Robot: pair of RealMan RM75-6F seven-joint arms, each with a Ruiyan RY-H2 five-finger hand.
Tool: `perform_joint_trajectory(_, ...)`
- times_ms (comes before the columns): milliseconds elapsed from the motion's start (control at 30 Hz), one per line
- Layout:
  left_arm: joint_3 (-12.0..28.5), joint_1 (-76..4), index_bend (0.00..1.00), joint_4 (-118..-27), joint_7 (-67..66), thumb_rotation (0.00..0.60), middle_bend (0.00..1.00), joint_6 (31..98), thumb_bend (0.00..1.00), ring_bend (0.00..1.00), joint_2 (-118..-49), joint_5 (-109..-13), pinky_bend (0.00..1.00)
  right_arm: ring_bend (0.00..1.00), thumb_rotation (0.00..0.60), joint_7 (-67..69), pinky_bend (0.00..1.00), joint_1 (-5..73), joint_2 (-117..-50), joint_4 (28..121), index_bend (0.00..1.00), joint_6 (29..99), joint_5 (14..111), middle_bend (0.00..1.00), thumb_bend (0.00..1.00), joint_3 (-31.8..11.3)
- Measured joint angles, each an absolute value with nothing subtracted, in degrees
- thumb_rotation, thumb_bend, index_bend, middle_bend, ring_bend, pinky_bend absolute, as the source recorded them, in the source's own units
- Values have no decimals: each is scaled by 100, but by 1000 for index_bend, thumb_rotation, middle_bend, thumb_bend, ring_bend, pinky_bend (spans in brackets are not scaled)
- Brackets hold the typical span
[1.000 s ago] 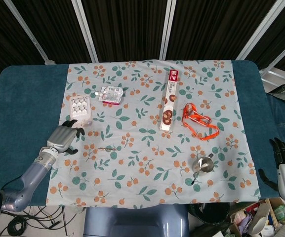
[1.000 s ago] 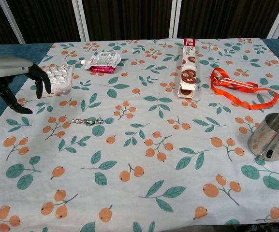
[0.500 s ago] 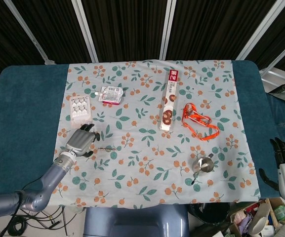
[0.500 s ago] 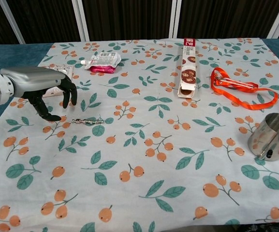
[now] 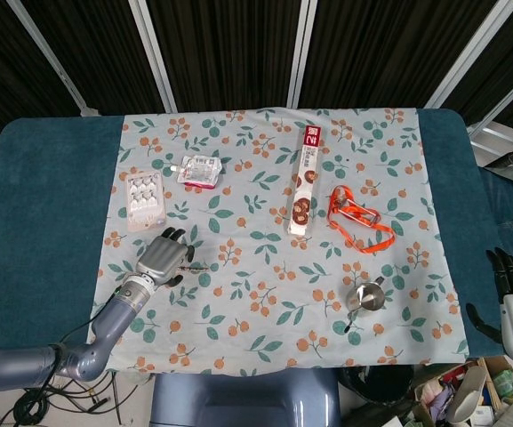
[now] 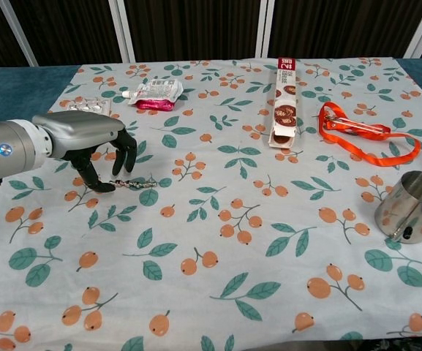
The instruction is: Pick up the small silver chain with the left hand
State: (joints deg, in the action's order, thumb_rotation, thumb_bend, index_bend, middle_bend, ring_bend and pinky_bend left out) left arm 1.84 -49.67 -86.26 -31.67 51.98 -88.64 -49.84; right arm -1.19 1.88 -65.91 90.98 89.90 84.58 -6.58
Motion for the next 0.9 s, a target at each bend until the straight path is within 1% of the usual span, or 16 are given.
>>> perform_joint_trajectory(133,190,-4981,442,-8557,-3268,600,488,5206,289,95,-8953,-4947,106,80,600,-100,136,193,-6588,9097,20,8973,8450,43,201,-659)
perform_joint_trajectory(300,205,-4987,451,-8435,-3295,600,488,5182,344,96,-9045,-4933,106,80,600,-78,136,197,-6584,9095,20,8964,8443,43,201,-662)
perform_joint_trajectory(600,243,-4998,484,-8324,-3336,600,525,5141,345,123,-9175,-4933,106,80,600,-60,136,204,-6580,9094,20,8947,8436,43,200,-663)
perform_joint_trajectory(900,260,-4995,485,-8291,-3445,600,525,5173,345,124,-9238,-4883,106,80,600,-52,136,206,-6579,9091,20,8946,8445,43,201,-659)
